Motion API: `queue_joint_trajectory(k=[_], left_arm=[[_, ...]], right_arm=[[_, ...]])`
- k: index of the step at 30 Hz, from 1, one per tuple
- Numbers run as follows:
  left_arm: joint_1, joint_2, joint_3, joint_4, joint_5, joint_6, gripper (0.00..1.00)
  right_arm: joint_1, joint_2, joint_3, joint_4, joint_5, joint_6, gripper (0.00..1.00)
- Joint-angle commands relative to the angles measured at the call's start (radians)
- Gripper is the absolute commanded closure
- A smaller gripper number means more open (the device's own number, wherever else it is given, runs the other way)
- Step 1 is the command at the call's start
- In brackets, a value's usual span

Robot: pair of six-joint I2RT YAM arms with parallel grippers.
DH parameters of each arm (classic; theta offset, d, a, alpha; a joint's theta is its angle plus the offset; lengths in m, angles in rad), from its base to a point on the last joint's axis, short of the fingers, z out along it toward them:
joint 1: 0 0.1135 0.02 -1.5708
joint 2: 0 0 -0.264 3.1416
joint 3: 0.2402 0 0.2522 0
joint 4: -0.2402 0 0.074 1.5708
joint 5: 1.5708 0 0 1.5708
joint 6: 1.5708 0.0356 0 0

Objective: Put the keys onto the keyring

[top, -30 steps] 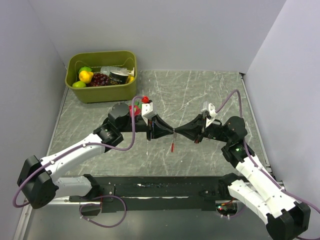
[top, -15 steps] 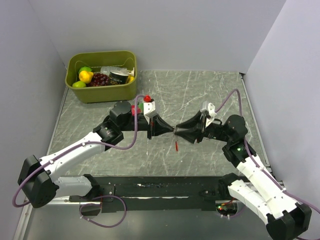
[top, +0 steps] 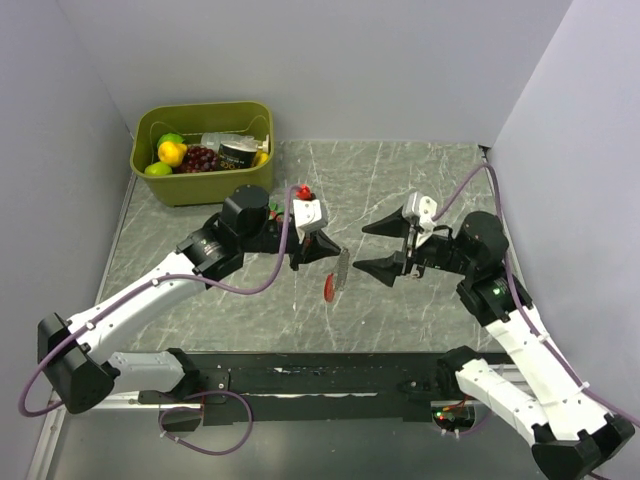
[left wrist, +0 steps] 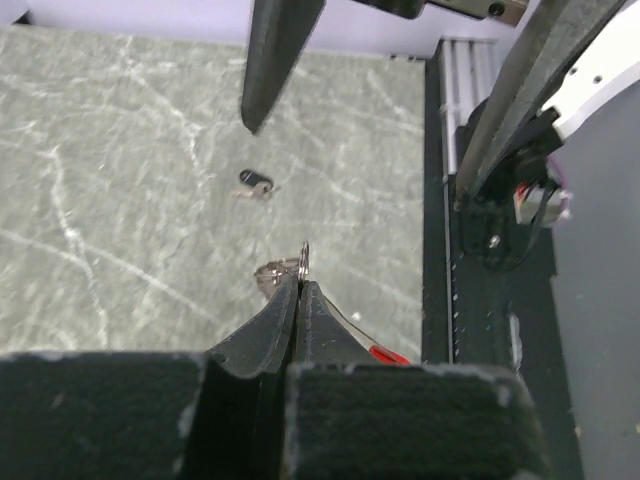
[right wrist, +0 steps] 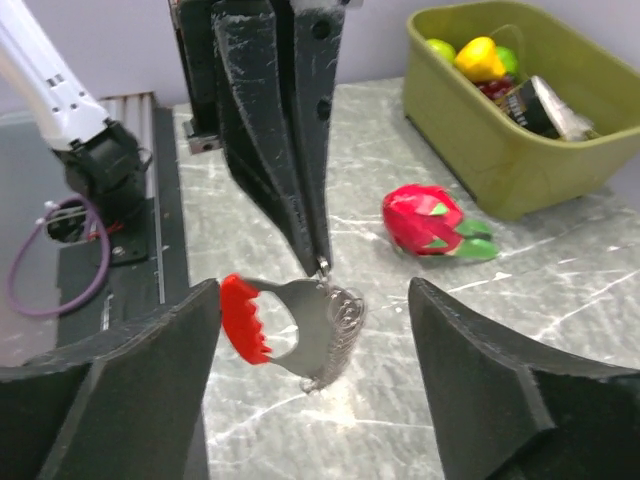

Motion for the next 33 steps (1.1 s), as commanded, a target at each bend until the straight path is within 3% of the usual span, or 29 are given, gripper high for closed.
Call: queue_joint_trajectory(k=[1,5,10,24,28,31,33], left_arm=[[-0.011,0.018,0.099,-0.164,-0.051,0.118,0.99],[-0.017,0.038,0.162,-0.276,-0.091,0.176,0.99],[-0.023,0.073,0.214,-0.366,-0.096,0.195,0.99],[-0.034,0.081,0.222,-0.337,-0.090,0.196,0.99],[-0.034,0.079,0.210,-0.320,-0.096,0.184,0.99],[-0.035,0.076,0.205,-0.310,-0.090,0.178,0.99],[-0.037,0.078,0.205,-0.308,-0.091,0.175,0.99]], right_arm=[[-0.006,0.074,0.074,-0.074,-0.076,-0.045,0.24],[-0.001,0.140,0.104,-0.085,-0.128,-0.027,0.37],[0.034,0.201,0.128,-0.120,-0.108,-0.042,0.44],[0.083,0.284,0.129,-0.085,-0.090,-0.021,0.61],[0.092,0.307,0.138,-0.095,-0.085,-0.025,0.77],[0.101,0.312,0.134,-0.091,-0.079,-0.013,0.81],[0.103,0.307,0.121,-0.060,-0.068,0.005,0.89]])
